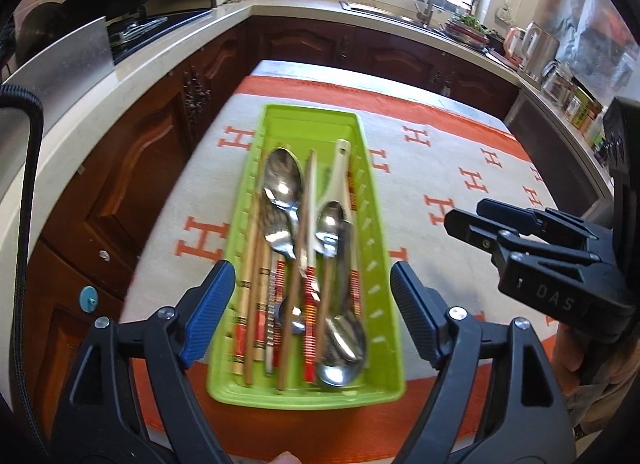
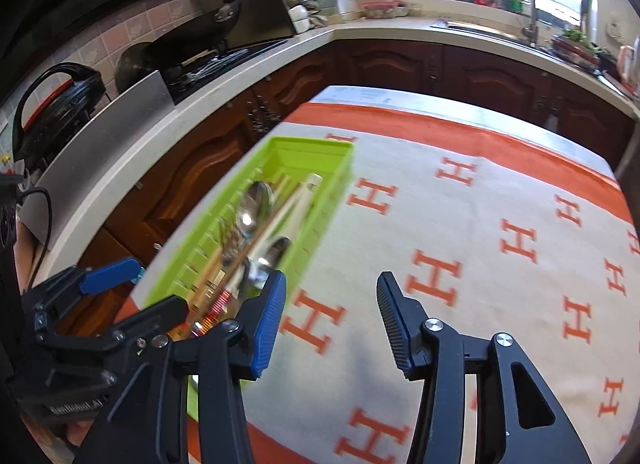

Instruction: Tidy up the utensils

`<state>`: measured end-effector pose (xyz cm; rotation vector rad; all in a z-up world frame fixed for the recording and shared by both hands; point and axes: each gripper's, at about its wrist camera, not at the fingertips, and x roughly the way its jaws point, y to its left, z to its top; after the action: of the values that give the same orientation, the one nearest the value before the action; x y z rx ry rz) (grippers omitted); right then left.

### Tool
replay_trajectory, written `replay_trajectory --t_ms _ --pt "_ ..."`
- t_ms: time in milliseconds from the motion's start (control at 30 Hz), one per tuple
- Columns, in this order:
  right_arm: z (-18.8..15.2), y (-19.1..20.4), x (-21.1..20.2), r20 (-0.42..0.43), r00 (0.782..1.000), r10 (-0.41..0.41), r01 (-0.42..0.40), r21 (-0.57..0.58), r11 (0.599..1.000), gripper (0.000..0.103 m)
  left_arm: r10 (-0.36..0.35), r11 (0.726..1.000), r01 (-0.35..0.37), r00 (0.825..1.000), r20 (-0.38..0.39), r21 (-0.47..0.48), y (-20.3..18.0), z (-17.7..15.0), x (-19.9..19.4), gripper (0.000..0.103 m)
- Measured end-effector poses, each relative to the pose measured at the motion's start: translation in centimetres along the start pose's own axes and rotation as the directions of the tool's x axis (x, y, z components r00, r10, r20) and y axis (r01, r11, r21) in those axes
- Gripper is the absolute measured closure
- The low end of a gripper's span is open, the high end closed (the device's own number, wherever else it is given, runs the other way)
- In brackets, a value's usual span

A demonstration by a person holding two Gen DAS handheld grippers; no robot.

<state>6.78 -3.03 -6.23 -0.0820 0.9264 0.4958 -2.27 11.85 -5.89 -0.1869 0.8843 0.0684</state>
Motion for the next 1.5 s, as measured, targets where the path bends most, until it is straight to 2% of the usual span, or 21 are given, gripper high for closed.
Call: replay_trajectory --t_ms 167,433,600,733,833,967,1100,1233,1500 --pt "-2.5 -2.7 -2.0 0.002 0.999 -0.034 0.034 0.038 0.999 0.051 -0.033 0.999 0.033 0.999 -0.006 0.036 -3.0 -0.6 0.0 0.025" --pt "-5.7 -6.6 -6.1 0.011 0.998 -0.068 0.065 0.140 0.988 0.042 -0.031 0.996 0.031 1.000 0.002 0.083 -7.6 -0.8 -0.8 0.025" --pt "-6.2 -7.9 -9.0 0.036 0.992 -0.120 0.112 0.174 0.978 0.036 -0.025 0.994 0.021 0.999 0.037 0.110 -9.7 0.2 -2.4 0.020" --pt "-5.8 -8.9 -11.1 0.053 0.990 -0.128 0.114 0.211 0.971 0.035 0.006 0.993 -0.012 0.999 0.048 0.118 -11.0 1.6 -3.7 0.019" --pt "-5.5 -9.4 -13.0 0.067 0.989 -0.132 0.113 0.227 0.967 0.032 -0.020 0.994 0.014 0.998 0.054 0.112 -11.7 2.4 -4.6 0.019" --pt "-5.4 -8.9 -15.5 0.118 0.977 -0.177 0.148 0.218 0.965 0.025 -0.006 0.991 -0.004 0.997 0.077 0.133 -12.7 2.9 -5.4 0.019" --pt "-5.7 -8.4 -17.0 0.143 0.966 -0.217 0.184 0.212 0.960 0.023 -0.016 0.992 0.009 0.998 0.058 0.126 -12.9 2.9 -5.3 0.019" --pt "-6.0 -8.0 -17.5 0.147 0.959 -0.241 0.209 0.207 0.956 0.023 -0.010 0.996 0.006 0.999 0.044 0.092 -12.5 2.8 -5.0 0.019" --pt "-6.0 -8.2 -16.5 0.127 0.967 -0.222 0.190 0.223 0.956 0.023 0.005 0.997 -0.006 1.000 0.014 0.082 -12.3 2.4 -3.9 0.019"
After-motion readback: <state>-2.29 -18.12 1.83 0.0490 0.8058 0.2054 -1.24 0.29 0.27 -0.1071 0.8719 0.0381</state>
